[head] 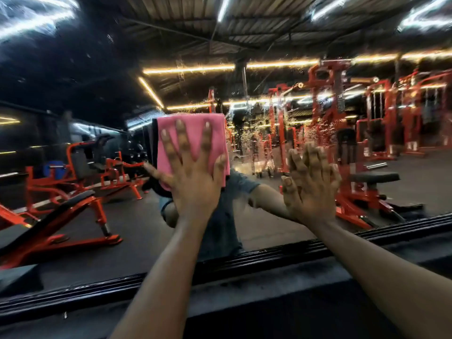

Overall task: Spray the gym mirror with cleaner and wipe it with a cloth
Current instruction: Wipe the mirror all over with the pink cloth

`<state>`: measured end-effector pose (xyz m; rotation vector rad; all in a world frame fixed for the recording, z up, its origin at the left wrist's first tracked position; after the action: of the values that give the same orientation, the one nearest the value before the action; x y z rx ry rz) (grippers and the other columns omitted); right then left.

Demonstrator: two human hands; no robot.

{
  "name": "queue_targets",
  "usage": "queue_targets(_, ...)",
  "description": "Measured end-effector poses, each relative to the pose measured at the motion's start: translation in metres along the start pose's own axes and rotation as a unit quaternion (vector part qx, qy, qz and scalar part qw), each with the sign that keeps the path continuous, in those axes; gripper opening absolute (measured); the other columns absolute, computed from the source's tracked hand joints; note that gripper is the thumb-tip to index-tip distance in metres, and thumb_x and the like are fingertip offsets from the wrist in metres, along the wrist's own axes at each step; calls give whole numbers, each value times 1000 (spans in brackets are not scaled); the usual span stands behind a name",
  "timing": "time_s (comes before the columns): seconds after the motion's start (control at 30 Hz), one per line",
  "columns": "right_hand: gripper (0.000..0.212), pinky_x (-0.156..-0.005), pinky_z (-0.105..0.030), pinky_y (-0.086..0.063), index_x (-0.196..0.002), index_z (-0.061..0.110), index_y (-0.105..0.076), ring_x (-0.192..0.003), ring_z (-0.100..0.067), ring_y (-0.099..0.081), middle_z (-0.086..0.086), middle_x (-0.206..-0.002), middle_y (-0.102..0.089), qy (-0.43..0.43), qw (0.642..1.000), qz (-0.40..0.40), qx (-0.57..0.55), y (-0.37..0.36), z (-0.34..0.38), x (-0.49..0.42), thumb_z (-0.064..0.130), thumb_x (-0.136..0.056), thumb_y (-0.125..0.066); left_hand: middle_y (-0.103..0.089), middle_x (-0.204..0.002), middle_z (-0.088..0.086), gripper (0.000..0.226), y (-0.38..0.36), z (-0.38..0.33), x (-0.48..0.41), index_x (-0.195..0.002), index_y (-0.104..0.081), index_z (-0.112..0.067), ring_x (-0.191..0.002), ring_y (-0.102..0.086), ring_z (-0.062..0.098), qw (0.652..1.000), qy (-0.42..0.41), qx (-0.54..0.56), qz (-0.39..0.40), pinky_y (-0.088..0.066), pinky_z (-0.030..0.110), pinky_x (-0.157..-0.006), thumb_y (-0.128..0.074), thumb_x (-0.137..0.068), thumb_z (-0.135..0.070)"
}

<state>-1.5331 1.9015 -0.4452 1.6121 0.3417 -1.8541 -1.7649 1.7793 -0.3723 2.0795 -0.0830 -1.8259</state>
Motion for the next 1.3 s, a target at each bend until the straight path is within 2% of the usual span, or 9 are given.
queue_targets(0.1, 63, -122, -53, -12, -162, 36, -29, -160, -21, -10, 2, -174, -10, 27, 997, -53, 38, 1, 4, 1, 49, -101, -39, 10, -174, 11, 70, -17, -6, 80, -165, 0, -41, -159, 8, 41, 1000, -2, 11, 25, -10, 88, -106, -30, -105, -62)
queue_targets(0.2, 63, -122, -55, -15, -163, 38, -25, -160, -19, -10, 3, -174, -10, 27, 997, -51, 43, -2, 2, 4, 50, -102, -37, 1, -174, 13, 73, -40, 1, 155, -165, -14, -38, -159, 0, 43, 995, -82, 15, 60, -10, 90, -104, -40, -100, -58)
queue_targets(0.43, 63, -123, -55, -14, -163, 42, -19, -160, -16, -8, 3, -174, -11, 25, 998, -53, 31, -6, -4, 3, 53, -102, -34, 2, -175, 12, 74, -39, 6, 144, -166, -12, -39, -160, 4, 40, 990, -115, -1, 76, 6, 85, -106, -40, -100, -58)
queue_targets(0.6, 63, -122, -56, -15, -163, 40, -21, -160, -20, -9, 2, -174, -12, 29, 998, -48, 35, -8, -9, 2, 56, -103, -29, 11, -174, 10, 73, -35, -21, 105, -165, -1, -42, -159, 13, 39, 998, -14, 17, 61, -1, 88, -106, -28, -102, -67)
queue_targets(0.73, 63, -119, -56, -21, -163, 38, -27, -159, -25, -16, 1, -174, -14, 28, 998, -41, 46, -6, -9, 1, 56, -103, -33, 13, -173, 16, 78, -45, -45, 146, -167, -6, -34, -157, 13, 45, 993, 80, 41, 78, -8, 92, -101, -34, -101, -64)
queue_targets(0.83, 64, -118, -63, -23, -163, 37, -27, -159, -26, -16, 2, -174, -12, 31, 999, -21, 32, -6, -11, 2, 53, -102, -39, 12, -172, 20, 81, -54, -53, 178, -167, -7, -31, -157, 14, 47, 990, 84, 42, 105, -12, 95, -96, -37, -98, -63)
queue_targets(1.0, 63, -119, -61, -21, -163, 35, -26, -160, -25, -11, 1, -175, -8, 41, 999, -6, 3, -3, -13, 2, 58, -105, -24, 26, -171, 11, 81, -36, -52, 103, -163, 11, -42, -156, 25, 39, 990, 102, 76, 53, 3, 91, -103, -33, -100, -68)
queue_targets(1.17, 64, -119, -60, -20, -164, 36, -23, -161, -26, -9, 1, -175, -6, 38, 999, 11, -8, -1, -14, 2, 60, -105, -25, 10, -174, 13, 74, -2, -57, -49, -165, 4, -39, -158, 11, 44, 993, 114, 4, -36, -6, 89, -104, -13, -101, -74)
queue_targets(1.3, 64, -121, -60, -21, -164, 37, -20, -160, -27, -10, 0, -175, -6, 40, 999, 18, -11, -1, -16, 2, 60, -105, -28, 13, -174, 12, 69, -8, -77, -25, -166, 2, -37, -159, 13, 41, 999, 30, -21, -28, -2, 87, -108, -18, -106, -65)
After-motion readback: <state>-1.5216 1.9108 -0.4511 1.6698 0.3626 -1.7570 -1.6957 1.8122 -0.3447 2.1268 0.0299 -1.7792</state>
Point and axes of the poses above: each hand's wrist, its own x-axis away from the middle knuckle, its own y-axis out of the back of the hand, z = x × y, the point moved 1 cm from there along -x, towards the middle knuckle
